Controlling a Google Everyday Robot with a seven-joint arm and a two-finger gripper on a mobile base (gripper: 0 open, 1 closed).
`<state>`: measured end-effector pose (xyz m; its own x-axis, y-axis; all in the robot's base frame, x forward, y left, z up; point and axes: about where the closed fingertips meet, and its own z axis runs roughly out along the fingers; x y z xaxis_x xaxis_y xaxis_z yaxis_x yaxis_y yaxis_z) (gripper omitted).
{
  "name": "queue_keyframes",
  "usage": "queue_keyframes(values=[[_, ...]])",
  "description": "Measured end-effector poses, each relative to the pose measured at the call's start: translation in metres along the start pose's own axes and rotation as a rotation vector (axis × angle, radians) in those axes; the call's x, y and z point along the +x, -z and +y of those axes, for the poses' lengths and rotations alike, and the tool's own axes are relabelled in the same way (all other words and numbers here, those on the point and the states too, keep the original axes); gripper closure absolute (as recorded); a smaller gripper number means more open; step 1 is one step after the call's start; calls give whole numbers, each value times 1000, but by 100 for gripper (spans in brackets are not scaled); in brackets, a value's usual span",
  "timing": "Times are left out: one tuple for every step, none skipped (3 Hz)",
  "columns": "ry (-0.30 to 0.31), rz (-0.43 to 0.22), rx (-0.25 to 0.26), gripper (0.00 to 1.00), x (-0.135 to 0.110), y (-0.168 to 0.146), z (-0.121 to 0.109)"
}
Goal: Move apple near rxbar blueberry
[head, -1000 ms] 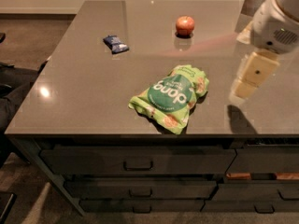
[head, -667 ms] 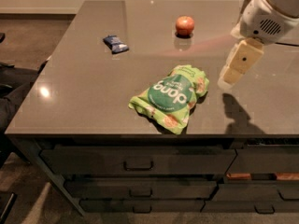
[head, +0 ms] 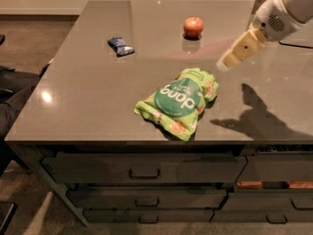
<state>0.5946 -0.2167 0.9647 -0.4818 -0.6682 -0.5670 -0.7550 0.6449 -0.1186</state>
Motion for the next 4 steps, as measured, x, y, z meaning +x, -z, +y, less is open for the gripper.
queue_keyframes(values=[[-130,-72,117,0,0,2,-19],[-259,-81,244,0,16,-14,-30],[-345,-154,376,0,6,-27,-57],[-406,-229,422,0,-8,-21,-70]])
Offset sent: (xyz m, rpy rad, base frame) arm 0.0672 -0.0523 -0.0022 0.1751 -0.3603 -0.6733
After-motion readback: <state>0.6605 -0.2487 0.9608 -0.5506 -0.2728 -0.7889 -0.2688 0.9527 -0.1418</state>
